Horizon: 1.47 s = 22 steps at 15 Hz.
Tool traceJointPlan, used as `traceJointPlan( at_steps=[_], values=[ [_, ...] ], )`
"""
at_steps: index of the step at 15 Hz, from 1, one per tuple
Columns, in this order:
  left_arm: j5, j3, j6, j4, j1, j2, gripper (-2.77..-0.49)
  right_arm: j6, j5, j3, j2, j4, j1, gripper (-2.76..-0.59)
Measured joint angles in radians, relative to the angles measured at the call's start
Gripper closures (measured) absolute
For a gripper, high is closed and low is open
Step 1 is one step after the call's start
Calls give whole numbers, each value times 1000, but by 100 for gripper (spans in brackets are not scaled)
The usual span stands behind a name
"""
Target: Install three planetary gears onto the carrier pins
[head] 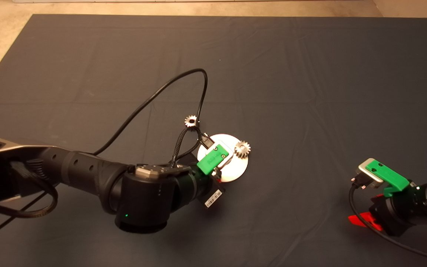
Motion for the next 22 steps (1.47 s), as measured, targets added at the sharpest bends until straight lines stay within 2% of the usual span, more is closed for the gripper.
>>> traceJointPlan(
  at_steps=[3, 15, 22],
  values=[
    [2, -1, 0, -1, -10, 2, -70, 0, 0, 0, -1, 0, 0, -205],
    [1, -19, 0, 0, -10, 24, -70, -13, 0, 0, -2, 0, 0, -205],
    [0, -22, -3, 1, -6, 52, -70, -14, 1, 0, -2, 0, 0, -205]
  ],
)
